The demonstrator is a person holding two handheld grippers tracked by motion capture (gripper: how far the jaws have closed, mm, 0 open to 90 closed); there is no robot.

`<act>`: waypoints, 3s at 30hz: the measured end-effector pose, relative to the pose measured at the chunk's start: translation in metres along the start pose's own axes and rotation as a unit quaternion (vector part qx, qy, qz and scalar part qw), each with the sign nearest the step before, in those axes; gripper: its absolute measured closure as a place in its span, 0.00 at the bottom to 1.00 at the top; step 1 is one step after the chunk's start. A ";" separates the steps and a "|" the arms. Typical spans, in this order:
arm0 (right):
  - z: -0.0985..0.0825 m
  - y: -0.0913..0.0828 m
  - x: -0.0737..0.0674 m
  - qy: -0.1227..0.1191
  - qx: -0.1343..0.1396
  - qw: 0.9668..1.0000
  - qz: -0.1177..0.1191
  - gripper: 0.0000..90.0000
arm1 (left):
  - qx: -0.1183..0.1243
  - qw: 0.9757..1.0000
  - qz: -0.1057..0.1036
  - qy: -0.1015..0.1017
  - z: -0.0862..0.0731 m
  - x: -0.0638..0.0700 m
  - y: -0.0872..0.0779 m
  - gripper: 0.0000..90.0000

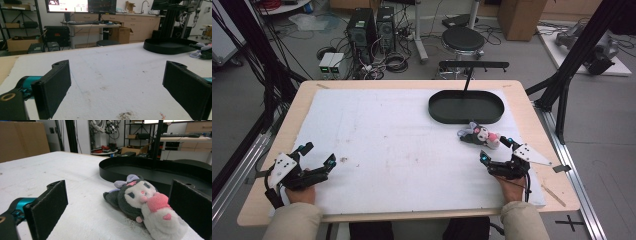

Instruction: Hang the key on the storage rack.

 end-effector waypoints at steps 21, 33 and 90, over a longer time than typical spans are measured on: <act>0.000 0.003 0.000 -0.009 -0.008 1.000 -0.006 0.02 | -0.007 1.000 0.001 0.001 0.000 0.000 0.001 0.09; 0.038 0.007 0.026 -0.021 -0.050 0.999 -0.008 0.02 | -0.006 1.000 0.000 -0.001 0.000 0.000 0.001 0.09; 0.012 0.070 0.073 -0.094 -0.471 0.867 0.129 0.08 | -0.001 1.000 -0.005 0.003 0.000 0.001 0.000 0.09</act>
Point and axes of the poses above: each handheld gripper's, and its own axes: y roughly forward along the jaws, z roughly out of its top, x roughly to its right, the point moved 5 cm from there along y, roughly forward along the jaws, and after that the axes turned 5 degrees about x, right-handed, at the moved point
